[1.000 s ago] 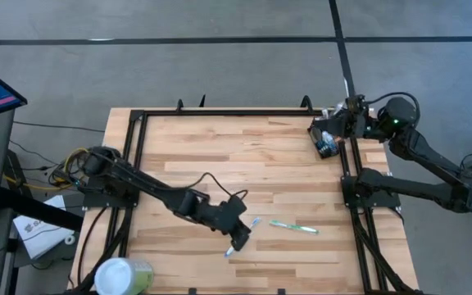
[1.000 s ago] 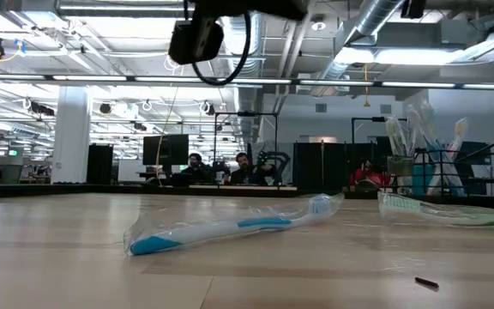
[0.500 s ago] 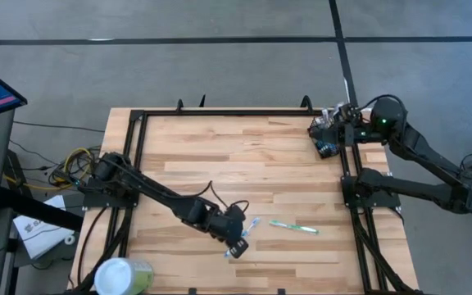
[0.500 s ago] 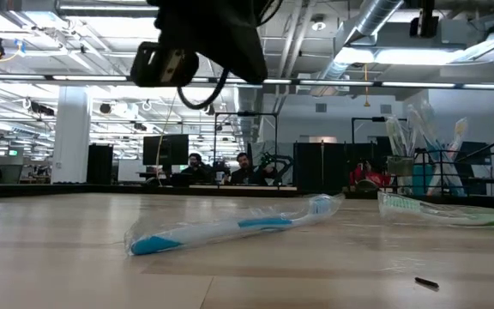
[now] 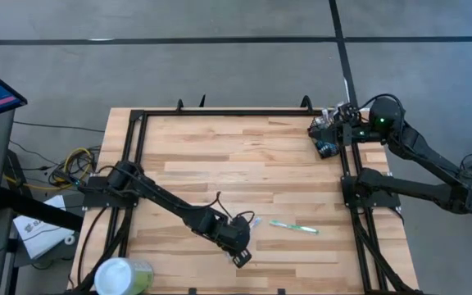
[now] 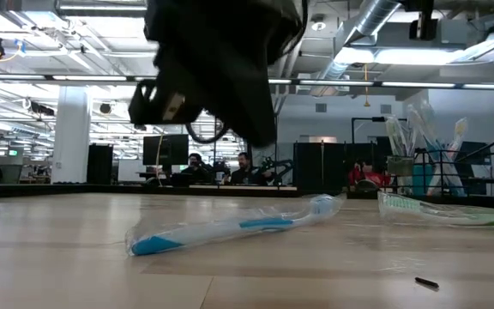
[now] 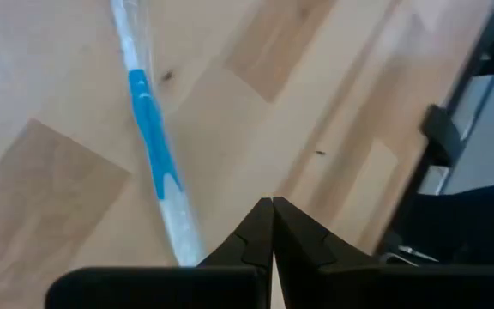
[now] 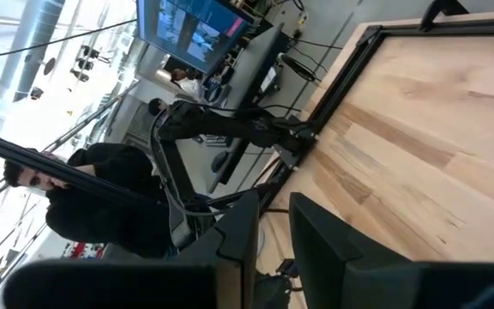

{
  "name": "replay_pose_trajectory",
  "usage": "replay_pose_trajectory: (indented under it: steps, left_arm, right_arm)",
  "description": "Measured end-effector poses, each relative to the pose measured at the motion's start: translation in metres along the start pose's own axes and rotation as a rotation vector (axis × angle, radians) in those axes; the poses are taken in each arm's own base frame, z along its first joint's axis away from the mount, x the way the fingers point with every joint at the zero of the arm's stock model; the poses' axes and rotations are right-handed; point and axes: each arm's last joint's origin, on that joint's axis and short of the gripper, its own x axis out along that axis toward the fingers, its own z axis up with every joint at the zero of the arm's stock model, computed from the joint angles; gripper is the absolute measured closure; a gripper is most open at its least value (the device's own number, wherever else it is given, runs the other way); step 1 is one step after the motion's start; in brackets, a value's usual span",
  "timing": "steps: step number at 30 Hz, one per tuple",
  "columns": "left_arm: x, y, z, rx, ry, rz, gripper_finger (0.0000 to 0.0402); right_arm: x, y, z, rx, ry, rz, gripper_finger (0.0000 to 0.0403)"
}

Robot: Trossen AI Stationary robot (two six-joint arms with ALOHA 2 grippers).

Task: Pick & Place toothbrushing station
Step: Put the green toothbrush in the left section of wire organizer

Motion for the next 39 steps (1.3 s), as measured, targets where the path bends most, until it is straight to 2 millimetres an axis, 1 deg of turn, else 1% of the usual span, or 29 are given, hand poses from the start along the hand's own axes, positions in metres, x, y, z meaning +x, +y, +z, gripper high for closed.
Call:
replay_pose_trajectory:
  steps: [4, 7, 8, 11, 14, 19, 27, 29, 32, 34, 36, 39]
  left_arm:
    - [0.011, 0.007, -0.001, -0.005, 0.028, 0.028, 0.0401]
    - [0.014, 0.006, -0.001, 0.0, 0.033, 0.022, 0.0401]
    - [0.017, 0.007, -0.001, 0.002, 0.039, 0.019, 0.0401]
    - [0.025, 0.013, -0.003, -0.002, 0.068, 0.048, 0.0401]
    - [0.025, 0.014, -0.002, -0.011, 0.065, 0.048, 0.0401]
    - [0.027, 0.021, -0.002, -0.021, 0.062, 0.096, 0.0401]
    - [0.021, 0.033, 0.0, -0.015, 0.099, 0.198, 0.0401]
    - [0.02, 0.03, 0.002, 0.004, 0.085, 0.167, 0.0401]
    - [0.011, 0.021, 0.003, 0.047, 0.057, 0.107, 0.0401]
    - [0.004, 0.018, 0.004, 0.054, 0.034, 0.101, 0.0399]
    - [-0.001, 0.016, 0.006, 0.059, 0.014, 0.098, 0.0389]
    - [-0.008, 0.017, 0.013, 0.057, -0.014, 0.093, 0.0361]
  right_arm:
    - [0.0, 0.0, 0.0, 0.003, 0.005, -0.004, 0.0341]
    - [0.0, -0.001, 0.0, 0.003, 0.005, -0.005, 0.0341]
    - [0.0, -0.001, -0.001, 0.004, 0.006, -0.005, 0.0341]
    - [0.0, -0.001, -0.001, 0.005, 0.007, -0.007, 0.0341]
    - [0.0, -0.001, -0.001, 0.007, 0.011, -0.012, 0.0341]
    - [0.0, -0.001, -0.001, 0.008, 0.011, -0.012, 0.0341]
    - [0.0, -0.002, -0.002, 0.011, 0.015, -0.017, 0.0341]
    - [0.0, -0.002, -0.002, 0.011, 0.015, -0.017, 0.0341]
    - [0.0, -0.002, -0.002, 0.011, 0.017, -0.015, 0.0341]
    - [0.0, -0.002, -0.002, 0.011, 0.018, -0.015, 0.0341]
    - [0.0, -0.002, -0.002, 0.012, 0.02, -0.017, 0.0341]
    - [0.0, -0.002, -0.002, 0.01, 0.023, -0.02, 0.0341]
